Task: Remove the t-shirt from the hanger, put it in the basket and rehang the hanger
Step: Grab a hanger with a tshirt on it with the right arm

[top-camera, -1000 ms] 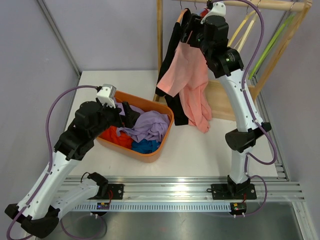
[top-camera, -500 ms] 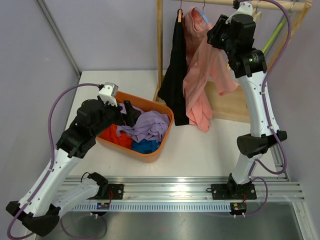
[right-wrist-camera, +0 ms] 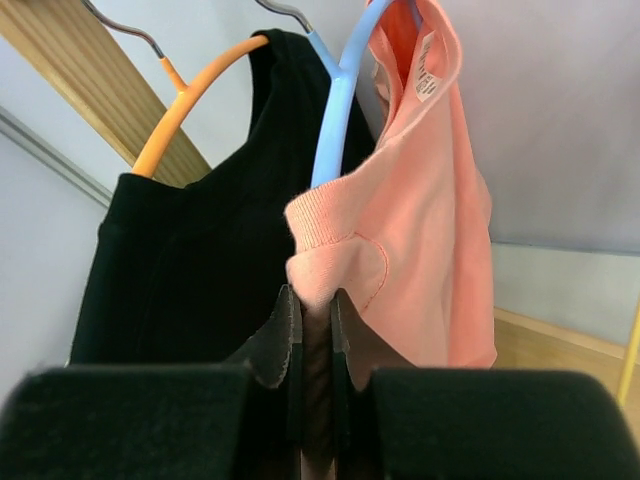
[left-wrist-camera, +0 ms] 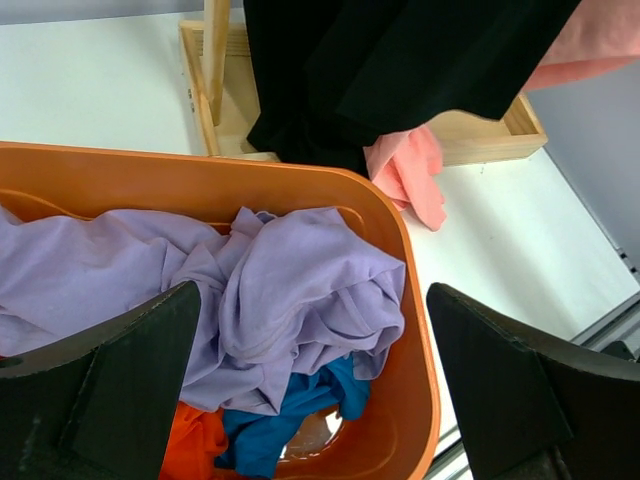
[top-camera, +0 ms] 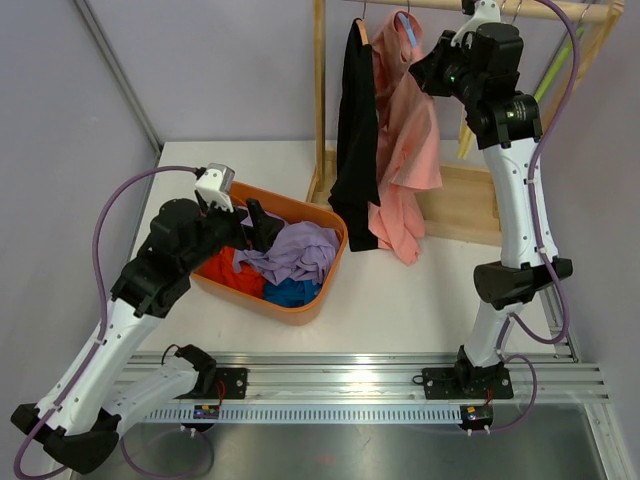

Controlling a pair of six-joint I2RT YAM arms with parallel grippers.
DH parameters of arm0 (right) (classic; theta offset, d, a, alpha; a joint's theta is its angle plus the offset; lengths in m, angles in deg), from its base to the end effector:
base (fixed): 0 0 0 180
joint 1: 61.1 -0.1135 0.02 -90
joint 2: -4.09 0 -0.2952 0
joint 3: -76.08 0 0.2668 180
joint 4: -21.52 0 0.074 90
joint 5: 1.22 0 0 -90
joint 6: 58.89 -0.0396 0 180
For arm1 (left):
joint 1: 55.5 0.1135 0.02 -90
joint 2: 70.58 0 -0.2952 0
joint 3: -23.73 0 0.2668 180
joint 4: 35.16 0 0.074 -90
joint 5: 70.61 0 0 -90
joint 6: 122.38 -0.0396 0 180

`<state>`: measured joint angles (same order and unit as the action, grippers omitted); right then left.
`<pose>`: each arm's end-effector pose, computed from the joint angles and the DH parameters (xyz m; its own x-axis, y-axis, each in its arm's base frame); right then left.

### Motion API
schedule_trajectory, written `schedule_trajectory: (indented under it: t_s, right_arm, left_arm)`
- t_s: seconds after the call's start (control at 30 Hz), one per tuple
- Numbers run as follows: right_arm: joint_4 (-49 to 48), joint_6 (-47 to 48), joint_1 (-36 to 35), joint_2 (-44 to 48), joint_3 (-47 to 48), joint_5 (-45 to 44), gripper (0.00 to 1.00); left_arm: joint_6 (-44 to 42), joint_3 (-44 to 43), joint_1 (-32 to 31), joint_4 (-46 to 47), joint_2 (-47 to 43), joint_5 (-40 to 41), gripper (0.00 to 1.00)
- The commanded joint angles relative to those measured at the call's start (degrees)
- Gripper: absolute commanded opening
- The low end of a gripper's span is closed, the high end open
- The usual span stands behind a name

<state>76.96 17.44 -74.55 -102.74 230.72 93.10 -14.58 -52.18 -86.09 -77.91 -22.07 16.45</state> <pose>0.3855 0.0953 0.5787 -0.1974 0.1951 -0.9607 -0.2654 0.9328 0.2440 0.1460 -0.0887 0.4273 -0.3853 -0.1268 -0.9140 0.4548 0.8358 -0.3077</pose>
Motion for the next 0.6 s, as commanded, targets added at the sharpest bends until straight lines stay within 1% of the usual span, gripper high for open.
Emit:
schedule_trajectory:
  t_s: [0.0,0.13,0.17,0.2,0.37,0.57]
  right_arm:
    - [-1.2,2.9,1.1,-1.8,4.1,3.9,0.00]
    - [-5.3,1.1,2.4,-0.6,4.9,5.7,0.00]
    - [-7.6,0.4,2.7,-0.1,4.6,6.4,0.00]
    - [-8.9,-0.3,3.7,0.4,3.9,7.9,0.00]
    - [-15.5,-3.4,4.9,2.9,1.2,9.1,0.00]
    - [-18.6,-5.7,5.7,3.3,2.3,10.9,0.00]
  left_arm:
    - [1.3,-2.3,0.1,4.3,-1.0,-2.3,0.99]
    - [1.6,-2.4,0.1,4.8,-0.7,-2.9,0.99]
    - [1.6,-2.6,0.1,4.9,-0.8,-3.0,0.99]
    - [1.6,-2.7,0.1,5.0,-0.7,-3.1,0.99]
    - [2.0,-3.4,0.1,6.5,-0.2,-4.7,0.99]
    - [2.0,-4.1,0.1,7.8,0.4,-6.2,0.99]
